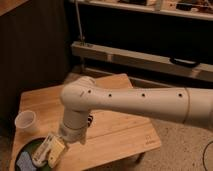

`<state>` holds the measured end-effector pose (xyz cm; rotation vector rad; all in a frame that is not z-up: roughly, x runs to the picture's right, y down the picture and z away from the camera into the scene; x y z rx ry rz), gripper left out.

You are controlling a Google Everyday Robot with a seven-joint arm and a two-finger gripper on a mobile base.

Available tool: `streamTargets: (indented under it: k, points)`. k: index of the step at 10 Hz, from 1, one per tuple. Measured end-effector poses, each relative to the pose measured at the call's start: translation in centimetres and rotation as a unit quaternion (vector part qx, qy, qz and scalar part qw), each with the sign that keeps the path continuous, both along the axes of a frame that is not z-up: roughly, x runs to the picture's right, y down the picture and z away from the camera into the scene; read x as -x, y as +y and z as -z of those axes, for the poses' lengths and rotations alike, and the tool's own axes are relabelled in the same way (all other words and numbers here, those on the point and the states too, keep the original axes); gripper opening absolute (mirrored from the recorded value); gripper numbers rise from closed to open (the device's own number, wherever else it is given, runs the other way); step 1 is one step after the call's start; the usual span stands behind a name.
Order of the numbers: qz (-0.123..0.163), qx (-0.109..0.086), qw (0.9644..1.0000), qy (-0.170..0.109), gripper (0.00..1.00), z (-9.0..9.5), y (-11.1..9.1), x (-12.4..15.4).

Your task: Move the arm in a circular motion

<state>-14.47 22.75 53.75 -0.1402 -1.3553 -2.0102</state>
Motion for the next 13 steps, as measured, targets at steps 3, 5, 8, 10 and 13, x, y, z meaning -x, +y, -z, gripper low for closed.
streamTargets:
  k: [3,5,8,10,13]
  points:
    - [0.000,0.000,1.0000,0.000,0.80,0.0,0.0,0.0]
    - [0.000,0.000,1.0000,0.000,0.80,0.0,0.0,0.0]
    - [0.009,-0.015,0.9996,0.020,0.80,-0.5,-1.2,0.3]
    - [0.026,-0.034,0.9982,0.043,0.80,-2.3,-3.9,0.4]
    - [0.034,-0.051,0.9955,0.073,0.80,-7.0,-9.4,-1.6]
